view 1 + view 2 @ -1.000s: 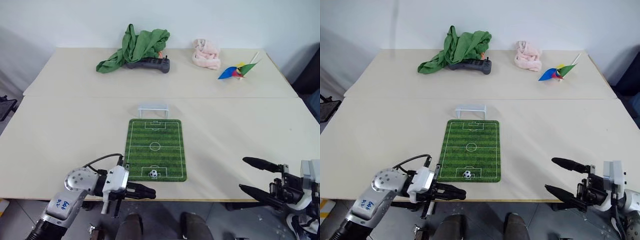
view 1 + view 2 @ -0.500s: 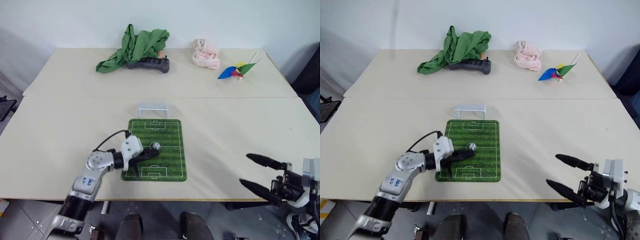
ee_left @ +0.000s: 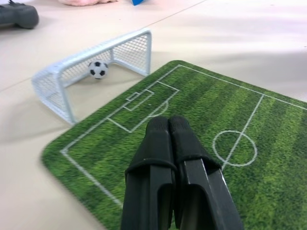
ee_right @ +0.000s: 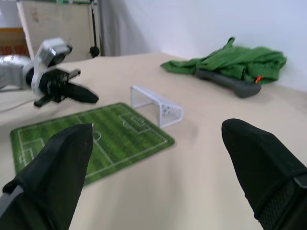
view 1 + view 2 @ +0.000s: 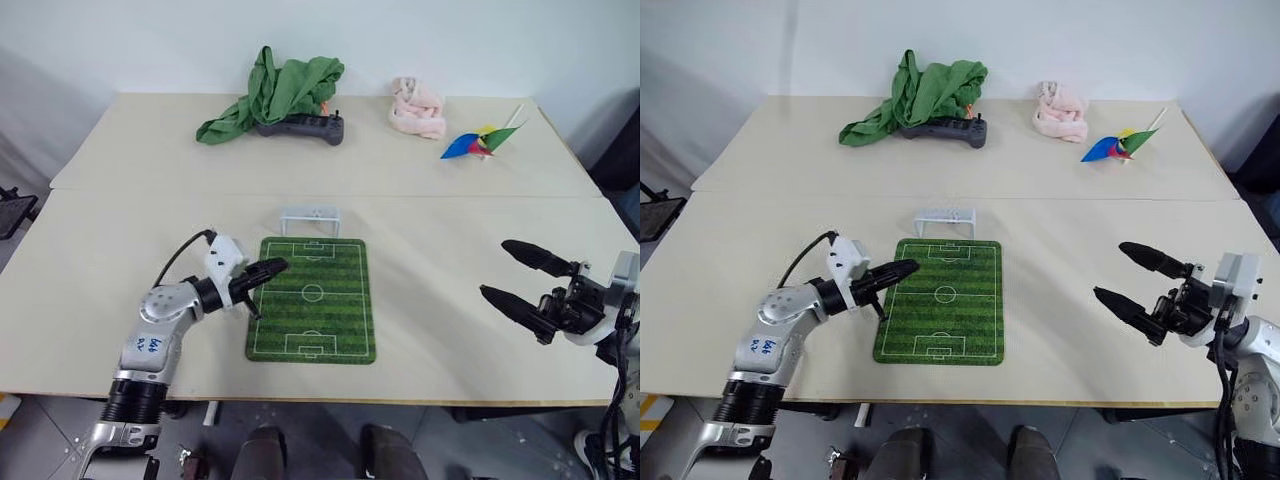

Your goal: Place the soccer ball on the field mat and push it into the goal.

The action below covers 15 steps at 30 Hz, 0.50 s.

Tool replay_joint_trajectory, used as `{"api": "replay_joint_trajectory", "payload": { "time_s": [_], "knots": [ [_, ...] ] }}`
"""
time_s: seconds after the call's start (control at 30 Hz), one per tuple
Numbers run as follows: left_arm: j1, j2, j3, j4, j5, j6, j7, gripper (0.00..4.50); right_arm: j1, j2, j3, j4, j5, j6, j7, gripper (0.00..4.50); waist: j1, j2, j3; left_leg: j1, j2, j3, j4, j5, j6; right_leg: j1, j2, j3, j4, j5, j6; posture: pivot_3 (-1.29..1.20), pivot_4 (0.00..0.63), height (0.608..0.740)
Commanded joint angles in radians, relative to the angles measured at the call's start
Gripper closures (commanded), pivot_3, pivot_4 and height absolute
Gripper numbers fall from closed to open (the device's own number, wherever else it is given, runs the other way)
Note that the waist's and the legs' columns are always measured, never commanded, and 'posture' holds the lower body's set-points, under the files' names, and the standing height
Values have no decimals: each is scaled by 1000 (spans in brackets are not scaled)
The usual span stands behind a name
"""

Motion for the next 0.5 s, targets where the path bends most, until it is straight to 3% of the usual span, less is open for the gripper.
{"api": "replay_joint_trajectory", "payload": {
  "time_s": [0.03, 0.2, 0.3, 0.4, 0.5],
  "knots": [
    [-24, 9, 38, -1, -37, -5, -11, 4448, -16, -21, 16, 17, -18, -1, 22, 0, 0, 0, 0, 0, 0, 0, 0, 0, 0, 0, 0, 0, 0, 0, 0, 0, 150, 740],
    [-20, 48, 93, -19, -121, 80, -57, 4448, -29, -42, 31, 59, -36, 13, 39, 0, -3, 0, 0, 0, 0, 0, 0, 0, 0, 0, 0, 0, 1, 0, 0, 0, 150, 740],
    [-1, 99, 125, -20, -95, 88, -29, 4448, -44, -51, 32, 92, -46, 8, 55, 0, -3, 0, 0, 0, 0, 0, 0, 0, -1, 0, 0, 0, 1, 0, 0, 0, 150, 740],
    [30, 169, 224, -10, -205, 146, -114, 4448, -76, -63, 40, 123, -58, 12, 66, 0, -8, 0, 0, 0, 0, 1, 0, 0, 0, -1, 0, 1, 1, 0, 0, 0, 150, 740],
    [107, 244, 247, 6, -175, 51, -201, 4448, -98, -71, 47, 143, -65, 17, 78, 0, -10, 0, 0, 0, 1, 1, -1, 0, -1, -2, 0, 1, 1, 0, -1, 0, 150, 740]
  ]
}}
